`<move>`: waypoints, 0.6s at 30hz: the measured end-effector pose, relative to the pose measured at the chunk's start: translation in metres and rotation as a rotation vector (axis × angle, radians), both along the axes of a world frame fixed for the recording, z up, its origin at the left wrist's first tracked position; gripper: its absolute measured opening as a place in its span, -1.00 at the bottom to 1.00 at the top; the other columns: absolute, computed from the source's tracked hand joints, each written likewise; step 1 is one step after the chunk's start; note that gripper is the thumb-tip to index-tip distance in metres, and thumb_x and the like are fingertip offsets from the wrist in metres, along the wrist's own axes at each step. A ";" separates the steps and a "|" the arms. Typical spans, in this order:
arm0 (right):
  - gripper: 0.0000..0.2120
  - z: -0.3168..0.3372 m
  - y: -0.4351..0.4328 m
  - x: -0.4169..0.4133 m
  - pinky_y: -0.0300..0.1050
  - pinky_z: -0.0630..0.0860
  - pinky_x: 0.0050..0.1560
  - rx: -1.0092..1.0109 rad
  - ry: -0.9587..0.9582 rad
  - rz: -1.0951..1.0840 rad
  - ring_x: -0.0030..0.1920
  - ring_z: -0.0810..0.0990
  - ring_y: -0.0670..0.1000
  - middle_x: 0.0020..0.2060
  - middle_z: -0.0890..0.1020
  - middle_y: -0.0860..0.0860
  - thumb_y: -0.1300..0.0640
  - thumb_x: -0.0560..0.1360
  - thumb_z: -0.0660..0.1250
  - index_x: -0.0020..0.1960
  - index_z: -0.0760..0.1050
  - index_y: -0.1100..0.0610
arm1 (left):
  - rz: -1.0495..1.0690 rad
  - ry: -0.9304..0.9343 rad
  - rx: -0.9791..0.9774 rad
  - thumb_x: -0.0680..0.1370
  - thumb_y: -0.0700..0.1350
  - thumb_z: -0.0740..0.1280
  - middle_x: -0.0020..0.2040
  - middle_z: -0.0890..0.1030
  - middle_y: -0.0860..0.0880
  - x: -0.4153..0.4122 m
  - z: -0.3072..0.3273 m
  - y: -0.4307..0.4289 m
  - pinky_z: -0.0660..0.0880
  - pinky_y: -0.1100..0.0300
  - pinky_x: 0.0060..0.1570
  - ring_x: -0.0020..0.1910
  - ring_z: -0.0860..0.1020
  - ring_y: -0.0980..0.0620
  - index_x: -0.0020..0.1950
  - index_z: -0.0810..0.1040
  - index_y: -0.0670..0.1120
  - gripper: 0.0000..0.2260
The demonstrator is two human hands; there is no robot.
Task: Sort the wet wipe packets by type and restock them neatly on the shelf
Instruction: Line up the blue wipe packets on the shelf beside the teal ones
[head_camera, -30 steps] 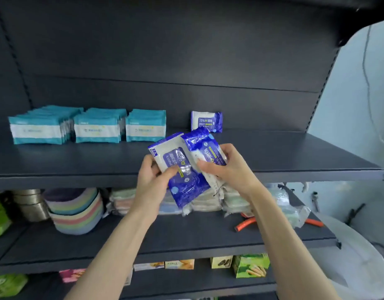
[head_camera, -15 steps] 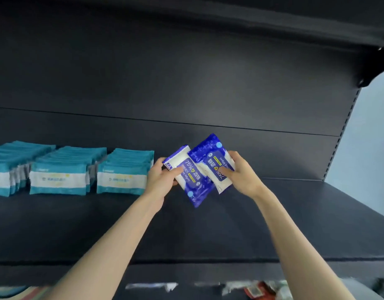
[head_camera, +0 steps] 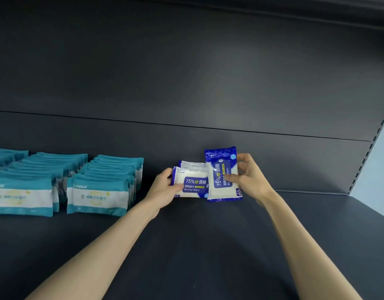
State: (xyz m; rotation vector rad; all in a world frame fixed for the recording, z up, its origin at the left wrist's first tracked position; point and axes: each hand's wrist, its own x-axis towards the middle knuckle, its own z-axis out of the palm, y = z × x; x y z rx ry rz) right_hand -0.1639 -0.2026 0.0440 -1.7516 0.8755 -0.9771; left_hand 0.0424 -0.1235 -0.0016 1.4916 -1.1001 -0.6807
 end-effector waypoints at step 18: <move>-0.81 -0.020 -0.009 0.011 -0.18 0.62 -0.22 0.189 -0.315 -0.034 -0.20 0.68 0.00 -0.11 0.67 0.10 0.37 0.52 0.30 0.08 0.38 0.22 | 0.077 -0.330 -0.172 0.50 0.05 0.38 -0.04 0.55 0.06 -0.022 0.005 -0.006 0.40 0.50 -0.20 -0.11 0.51 0.23 0.09 0.47 -0.08 -0.72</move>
